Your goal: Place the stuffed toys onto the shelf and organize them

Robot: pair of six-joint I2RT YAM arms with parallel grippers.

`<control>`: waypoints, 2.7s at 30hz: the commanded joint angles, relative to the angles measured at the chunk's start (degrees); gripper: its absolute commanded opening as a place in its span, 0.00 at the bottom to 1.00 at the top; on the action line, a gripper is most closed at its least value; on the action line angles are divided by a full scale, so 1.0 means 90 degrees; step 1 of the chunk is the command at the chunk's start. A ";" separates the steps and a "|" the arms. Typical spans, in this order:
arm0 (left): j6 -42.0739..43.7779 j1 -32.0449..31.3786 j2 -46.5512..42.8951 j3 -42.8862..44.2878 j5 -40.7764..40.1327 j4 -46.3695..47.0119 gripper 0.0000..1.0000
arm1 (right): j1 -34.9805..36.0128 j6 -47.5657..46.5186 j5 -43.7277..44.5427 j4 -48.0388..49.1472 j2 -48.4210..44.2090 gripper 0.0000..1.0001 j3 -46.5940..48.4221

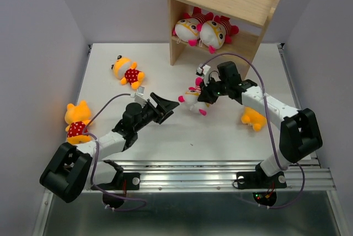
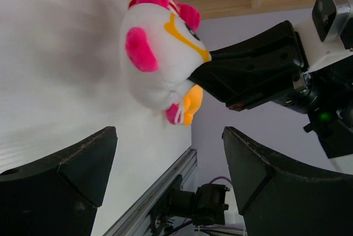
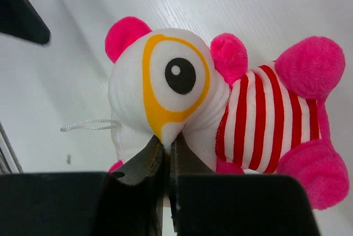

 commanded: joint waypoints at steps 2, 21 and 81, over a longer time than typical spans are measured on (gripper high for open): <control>-0.0335 -0.0100 0.0140 0.0592 0.0055 0.0508 0.88 | 0.0898 0.2453 0.1433 0.1500 -0.0122 0.01 0.0044; 0.0290 -0.0139 0.0803 0.1452 -0.0327 -0.1064 0.81 | 0.1426 0.2670 0.0653 0.1325 -0.0180 0.06 0.0338; 0.4861 -0.1213 0.3498 0.7836 -0.0512 -0.1181 0.00 | 0.0089 0.1438 0.1952 -0.0766 0.0230 1.00 0.7623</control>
